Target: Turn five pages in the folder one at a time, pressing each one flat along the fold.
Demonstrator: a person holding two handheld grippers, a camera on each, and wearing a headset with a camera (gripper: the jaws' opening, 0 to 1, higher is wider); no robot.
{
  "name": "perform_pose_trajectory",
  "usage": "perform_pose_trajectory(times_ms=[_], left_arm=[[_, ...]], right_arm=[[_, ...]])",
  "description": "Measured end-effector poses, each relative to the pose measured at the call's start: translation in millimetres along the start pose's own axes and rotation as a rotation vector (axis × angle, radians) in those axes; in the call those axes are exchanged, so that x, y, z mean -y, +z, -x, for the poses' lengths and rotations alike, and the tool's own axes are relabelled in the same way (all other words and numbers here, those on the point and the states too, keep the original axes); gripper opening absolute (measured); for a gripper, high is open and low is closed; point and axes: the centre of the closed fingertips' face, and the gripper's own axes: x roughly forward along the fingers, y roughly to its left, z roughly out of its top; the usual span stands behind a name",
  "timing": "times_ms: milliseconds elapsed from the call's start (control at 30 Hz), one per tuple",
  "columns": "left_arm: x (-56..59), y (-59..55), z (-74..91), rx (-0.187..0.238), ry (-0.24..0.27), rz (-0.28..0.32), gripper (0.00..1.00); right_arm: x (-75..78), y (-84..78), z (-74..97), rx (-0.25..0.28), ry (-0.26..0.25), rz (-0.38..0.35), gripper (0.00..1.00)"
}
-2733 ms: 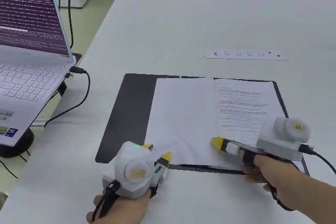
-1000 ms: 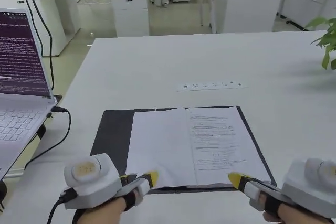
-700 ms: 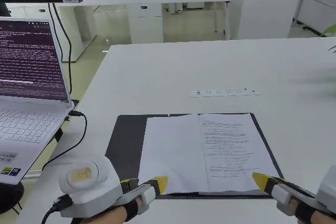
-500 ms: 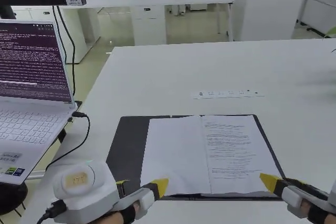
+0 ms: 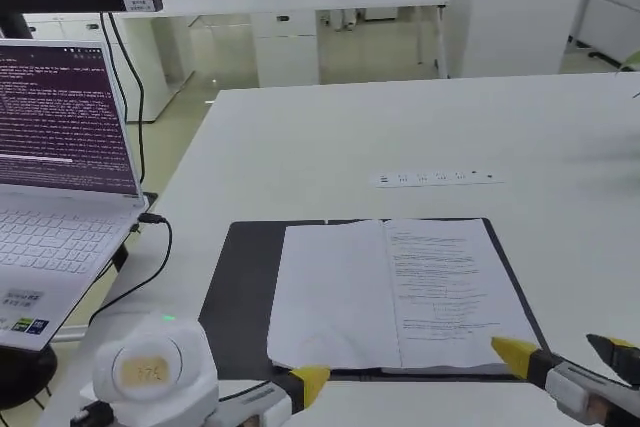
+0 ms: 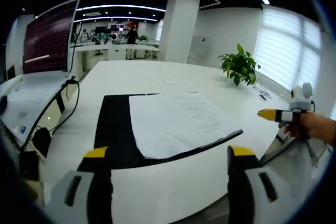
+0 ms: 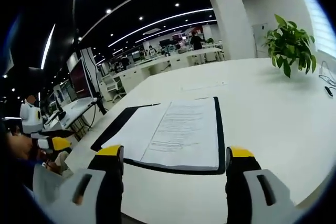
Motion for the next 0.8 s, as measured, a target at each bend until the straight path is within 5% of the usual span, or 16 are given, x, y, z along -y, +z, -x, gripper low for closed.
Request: perform_pose_trajectory(times_ms=[167, 567, 800], left_arm=[[-0.4, 4.0, 3.3, 0.001, 0.011, -0.022, 0.99], [0.8, 19.6, 4.4, 0.028, 0.02, -0.074, 0.99], [19.1, 34.0, -16.1, 0.036, -0.019, -0.095, 0.99]], right_arm=[[-0.5, 2.2, 2.5, 0.007, 0.016, 0.016, 0.99], [1.1, 15.3, 11.7, 0.033, 0.046, 0.108, 1.0], [10.6, 15.7, 17.4, 0.039, 0.032, 0.111, 1.0]])
